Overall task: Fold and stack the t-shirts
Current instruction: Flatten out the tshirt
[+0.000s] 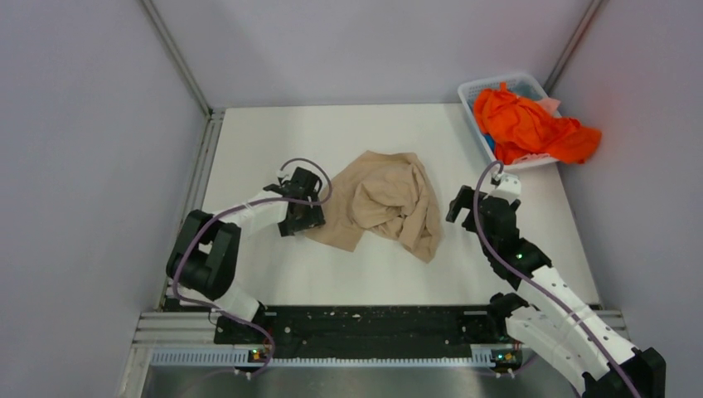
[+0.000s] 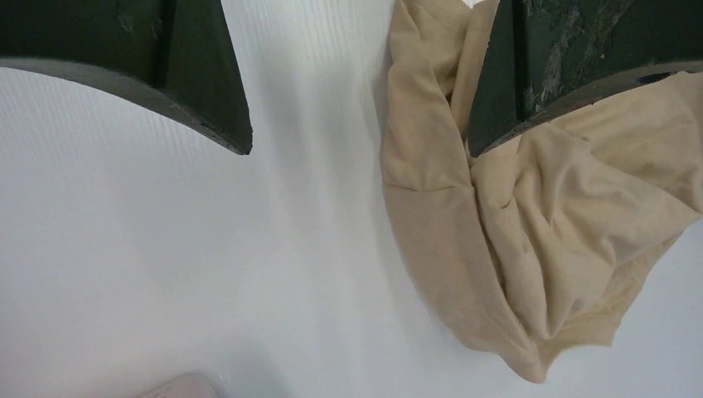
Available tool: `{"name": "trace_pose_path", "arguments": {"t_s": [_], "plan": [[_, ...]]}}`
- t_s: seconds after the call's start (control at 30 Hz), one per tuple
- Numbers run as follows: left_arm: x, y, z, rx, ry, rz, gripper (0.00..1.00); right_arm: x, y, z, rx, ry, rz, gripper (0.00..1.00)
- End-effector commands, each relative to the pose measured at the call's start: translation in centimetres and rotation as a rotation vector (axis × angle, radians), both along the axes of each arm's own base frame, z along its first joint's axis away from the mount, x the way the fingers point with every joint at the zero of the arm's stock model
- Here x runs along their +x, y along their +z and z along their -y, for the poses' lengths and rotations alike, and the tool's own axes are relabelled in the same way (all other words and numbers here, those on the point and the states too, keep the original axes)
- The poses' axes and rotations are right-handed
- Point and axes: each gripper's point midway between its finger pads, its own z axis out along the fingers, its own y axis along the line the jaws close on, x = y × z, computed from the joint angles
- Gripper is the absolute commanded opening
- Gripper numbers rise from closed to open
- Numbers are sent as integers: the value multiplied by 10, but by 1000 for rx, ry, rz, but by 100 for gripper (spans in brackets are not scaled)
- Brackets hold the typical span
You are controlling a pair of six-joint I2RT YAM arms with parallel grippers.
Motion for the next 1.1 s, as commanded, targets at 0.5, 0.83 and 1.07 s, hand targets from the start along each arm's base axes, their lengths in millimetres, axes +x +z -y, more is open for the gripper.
{"name": "trace_pose_path", "arguments": {"t_s": [0.5, 0.83, 1.07], "plan": [[39, 23, 30, 21, -5, 189, 0, -4, -4, -67, 86, 321, -93, 87], [12, 90, -17, -17, 103, 528, 0, -24, -45, -154, -163, 382, -207, 80], [9, 91, -25, 0, 152, 526, 0, -6, -76, -153, -182, 228, -227, 78]]}}
